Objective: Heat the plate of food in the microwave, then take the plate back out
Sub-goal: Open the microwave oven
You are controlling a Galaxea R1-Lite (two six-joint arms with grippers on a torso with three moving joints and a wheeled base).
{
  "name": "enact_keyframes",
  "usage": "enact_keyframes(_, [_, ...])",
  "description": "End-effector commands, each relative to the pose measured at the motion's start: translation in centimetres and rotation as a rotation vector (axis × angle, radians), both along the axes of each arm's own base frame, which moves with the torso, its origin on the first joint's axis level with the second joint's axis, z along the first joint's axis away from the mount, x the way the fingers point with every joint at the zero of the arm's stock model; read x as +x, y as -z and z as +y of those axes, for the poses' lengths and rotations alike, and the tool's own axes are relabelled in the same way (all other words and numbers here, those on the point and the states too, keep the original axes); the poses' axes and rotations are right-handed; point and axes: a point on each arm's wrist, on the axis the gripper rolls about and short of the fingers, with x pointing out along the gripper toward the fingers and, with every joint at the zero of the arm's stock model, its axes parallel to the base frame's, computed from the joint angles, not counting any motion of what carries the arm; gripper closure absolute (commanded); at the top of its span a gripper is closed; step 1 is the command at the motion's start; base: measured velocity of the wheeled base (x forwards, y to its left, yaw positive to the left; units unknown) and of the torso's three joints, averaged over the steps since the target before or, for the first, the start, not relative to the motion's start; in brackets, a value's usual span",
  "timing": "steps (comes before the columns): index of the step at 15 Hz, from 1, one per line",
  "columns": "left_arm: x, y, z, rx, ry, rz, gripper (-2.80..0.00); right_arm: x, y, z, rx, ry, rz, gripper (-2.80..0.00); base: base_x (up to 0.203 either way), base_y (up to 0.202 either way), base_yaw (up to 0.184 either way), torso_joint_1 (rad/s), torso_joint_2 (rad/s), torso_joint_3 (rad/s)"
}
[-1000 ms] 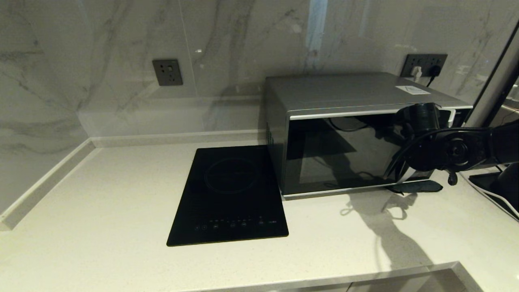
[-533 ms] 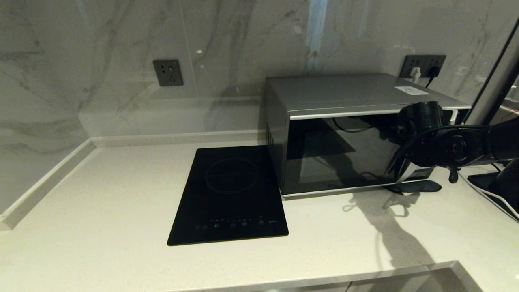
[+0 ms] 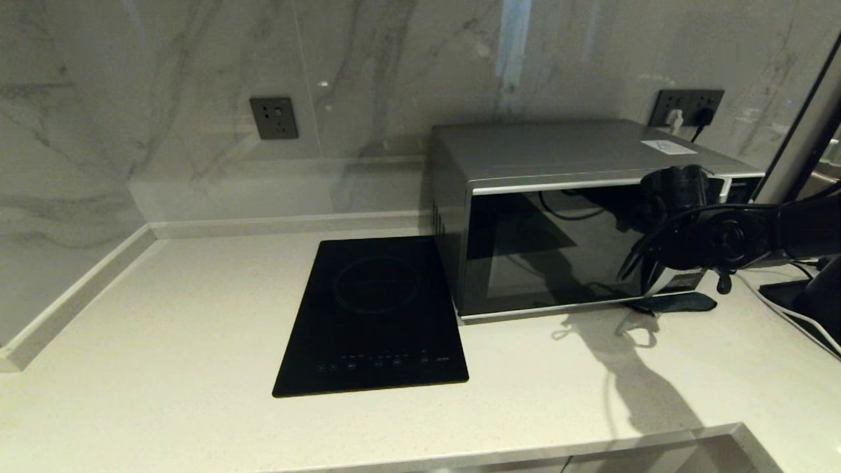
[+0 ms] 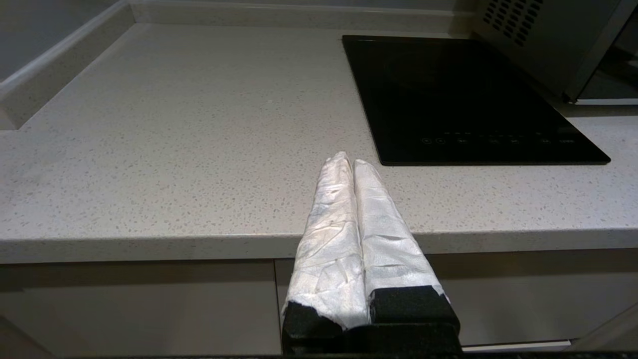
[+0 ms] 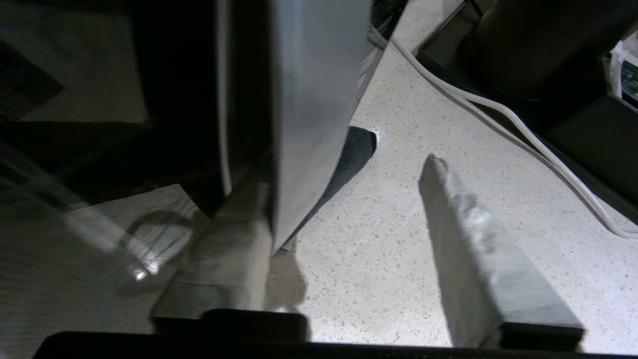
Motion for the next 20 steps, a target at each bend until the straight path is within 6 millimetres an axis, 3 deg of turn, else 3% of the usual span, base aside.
enact_keyframes(1, [0.0,0.0,0.0,-0.001,-0.001,0.001,0.00,-0.1,0.0,0.1,-0.005,0.006,0.003,0.00,0.000,0.000,0.000,0.000,0.00,0.000])
enact_keyframes(20, [0.0,0.0,0.0,-0.002,-0.001,0.001,0.00,-0.7,-0.9,2.9,-0.026,-0.038,-0.014,0.00,0.000,0.000,0.000,0.000,0.00,0.000])
